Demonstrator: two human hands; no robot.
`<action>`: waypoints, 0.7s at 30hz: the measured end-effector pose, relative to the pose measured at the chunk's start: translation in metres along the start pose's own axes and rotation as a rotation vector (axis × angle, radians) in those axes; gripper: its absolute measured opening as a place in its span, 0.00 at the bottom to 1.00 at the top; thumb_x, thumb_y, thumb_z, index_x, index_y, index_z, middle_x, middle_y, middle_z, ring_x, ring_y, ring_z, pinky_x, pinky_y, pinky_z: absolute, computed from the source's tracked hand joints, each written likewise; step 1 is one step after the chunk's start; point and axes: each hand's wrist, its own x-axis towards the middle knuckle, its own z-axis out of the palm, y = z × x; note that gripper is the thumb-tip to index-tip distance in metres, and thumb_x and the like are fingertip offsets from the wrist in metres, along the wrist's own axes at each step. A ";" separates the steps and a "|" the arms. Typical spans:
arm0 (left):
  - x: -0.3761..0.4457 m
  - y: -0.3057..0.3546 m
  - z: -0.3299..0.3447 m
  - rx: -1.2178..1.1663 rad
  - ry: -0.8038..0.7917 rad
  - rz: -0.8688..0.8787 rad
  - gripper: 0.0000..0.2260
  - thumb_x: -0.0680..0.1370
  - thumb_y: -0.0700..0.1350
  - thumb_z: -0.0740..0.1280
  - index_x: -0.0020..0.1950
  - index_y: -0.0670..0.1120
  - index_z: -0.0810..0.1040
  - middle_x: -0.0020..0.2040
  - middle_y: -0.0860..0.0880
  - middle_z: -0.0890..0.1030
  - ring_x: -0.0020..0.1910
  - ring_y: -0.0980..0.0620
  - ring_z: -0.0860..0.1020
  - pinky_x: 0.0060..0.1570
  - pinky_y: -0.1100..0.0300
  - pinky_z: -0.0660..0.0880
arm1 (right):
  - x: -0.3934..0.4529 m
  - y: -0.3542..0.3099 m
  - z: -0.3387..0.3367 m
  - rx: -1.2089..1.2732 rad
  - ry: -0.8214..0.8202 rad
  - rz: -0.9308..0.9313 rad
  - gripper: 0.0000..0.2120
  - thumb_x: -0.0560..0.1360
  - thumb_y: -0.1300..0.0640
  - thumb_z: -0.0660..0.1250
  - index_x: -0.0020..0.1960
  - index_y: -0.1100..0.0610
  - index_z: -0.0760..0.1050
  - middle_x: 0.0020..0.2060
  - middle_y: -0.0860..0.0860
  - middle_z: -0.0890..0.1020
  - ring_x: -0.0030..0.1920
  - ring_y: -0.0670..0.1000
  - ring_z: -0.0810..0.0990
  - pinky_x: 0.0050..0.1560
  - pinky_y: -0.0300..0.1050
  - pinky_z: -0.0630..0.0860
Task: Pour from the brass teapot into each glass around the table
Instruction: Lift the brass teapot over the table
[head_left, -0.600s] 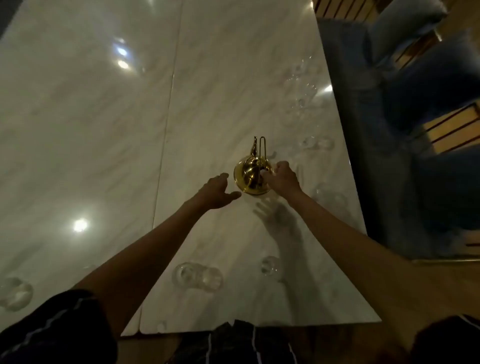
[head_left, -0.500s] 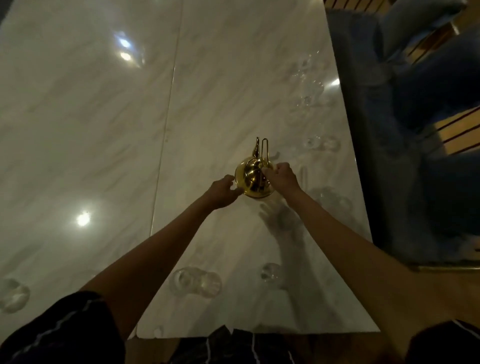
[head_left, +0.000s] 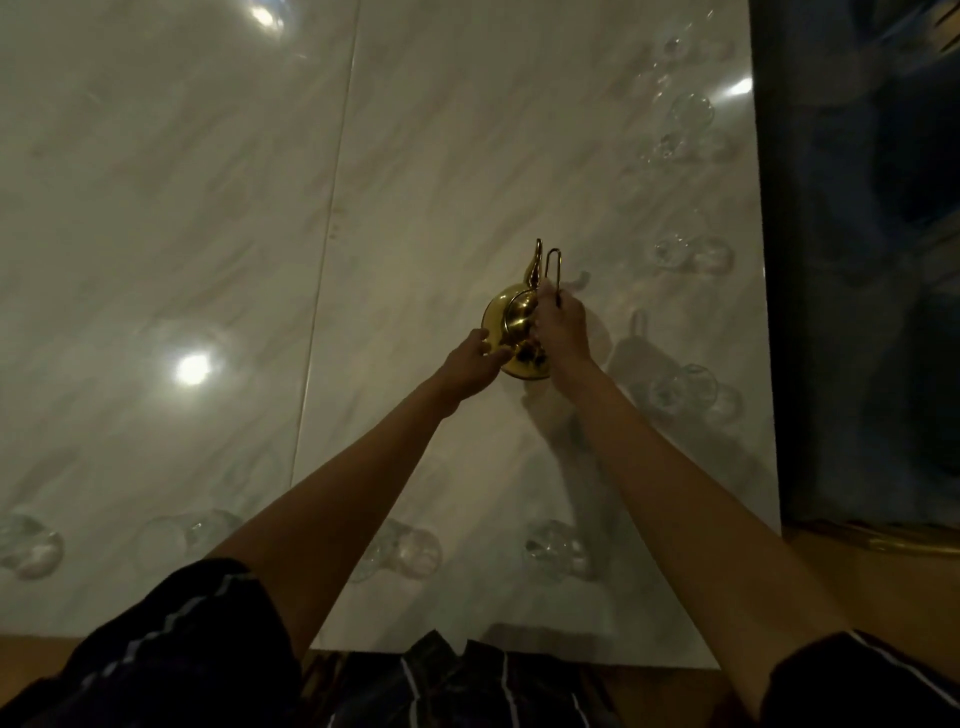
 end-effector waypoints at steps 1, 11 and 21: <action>-0.001 0.000 0.001 -0.020 -0.016 -0.003 0.30 0.83 0.52 0.67 0.82 0.45 0.61 0.74 0.39 0.74 0.73 0.36 0.72 0.68 0.44 0.74 | 0.001 -0.001 0.002 -0.006 0.021 -0.014 0.22 0.79 0.38 0.57 0.55 0.55 0.77 0.43 0.49 0.79 0.43 0.49 0.77 0.51 0.56 0.76; 0.013 -0.018 0.013 -0.100 -0.016 0.100 0.26 0.77 0.57 0.69 0.72 0.48 0.75 0.64 0.46 0.83 0.65 0.46 0.80 0.68 0.46 0.75 | -0.022 0.000 0.001 -0.061 0.060 -0.131 0.17 0.83 0.46 0.57 0.48 0.57 0.78 0.39 0.53 0.79 0.40 0.51 0.77 0.48 0.58 0.78; -0.093 -0.021 -0.009 -0.214 0.043 0.120 0.14 0.85 0.55 0.65 0.65 0.48 0.72 0.62 0.46 0.77 0.60 0.47 0.77 0.60 0.57 0.73 | -0.095 -0.016 0.001 -0.213 -0.029 -0.308 0.21 0.84 0.48 0.57 0.46 0.64 0.77 0.37 0.52 0.79 0.39 0.49 0.77 0.47 0.54 0.78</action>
